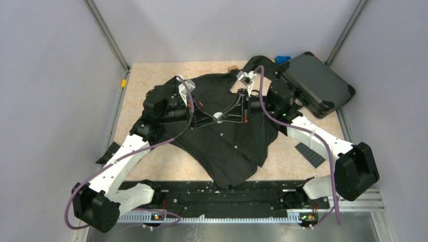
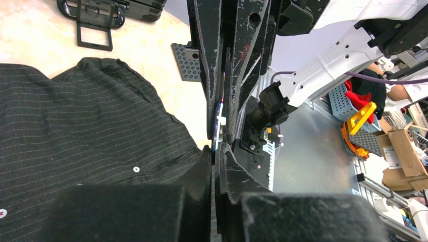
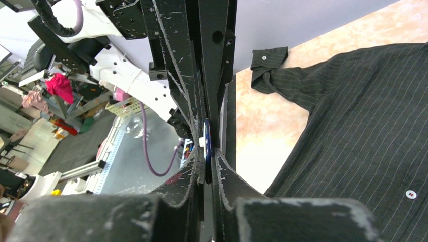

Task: Pin the brooch onto the clothing

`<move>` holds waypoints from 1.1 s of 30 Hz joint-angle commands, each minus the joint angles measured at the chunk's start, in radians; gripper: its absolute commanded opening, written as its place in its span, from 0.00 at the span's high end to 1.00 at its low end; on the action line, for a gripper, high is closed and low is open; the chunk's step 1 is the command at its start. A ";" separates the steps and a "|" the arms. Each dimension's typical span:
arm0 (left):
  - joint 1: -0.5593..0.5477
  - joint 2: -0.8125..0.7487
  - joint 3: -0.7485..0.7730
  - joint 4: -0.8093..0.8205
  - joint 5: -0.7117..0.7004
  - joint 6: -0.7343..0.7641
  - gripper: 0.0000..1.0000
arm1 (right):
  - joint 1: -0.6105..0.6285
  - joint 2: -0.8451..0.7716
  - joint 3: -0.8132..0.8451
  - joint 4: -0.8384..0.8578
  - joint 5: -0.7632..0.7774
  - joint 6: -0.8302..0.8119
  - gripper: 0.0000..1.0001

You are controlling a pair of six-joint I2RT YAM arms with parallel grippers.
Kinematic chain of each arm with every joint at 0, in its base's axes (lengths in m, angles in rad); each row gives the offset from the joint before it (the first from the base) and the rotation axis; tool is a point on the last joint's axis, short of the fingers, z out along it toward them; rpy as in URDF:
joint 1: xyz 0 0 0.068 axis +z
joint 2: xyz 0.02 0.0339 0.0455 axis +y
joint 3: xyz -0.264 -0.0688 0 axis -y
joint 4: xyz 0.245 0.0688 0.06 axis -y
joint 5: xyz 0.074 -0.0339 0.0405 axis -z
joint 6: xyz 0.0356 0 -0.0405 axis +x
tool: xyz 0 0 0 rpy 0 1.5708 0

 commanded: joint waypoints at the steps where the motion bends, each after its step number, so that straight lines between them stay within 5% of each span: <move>1: -0.003 -0.021 -0.004 0.059 0.027 -0.004 1.00 | 0.009 0.020 0.024 -0.053 0.020 -0.046 1.00; 21: -0.042 -0.020 0.005 0.048 0.115 0.033 1.00 | 0.009 0.143 0.149 -0.332 0.123 -0.132 1.00; 33: -0.049 -0.007 0.014 0.025 0.094 0.042 1.00 | 0.014 0.155 0.179 -0.381 0.031 -0.189 0.96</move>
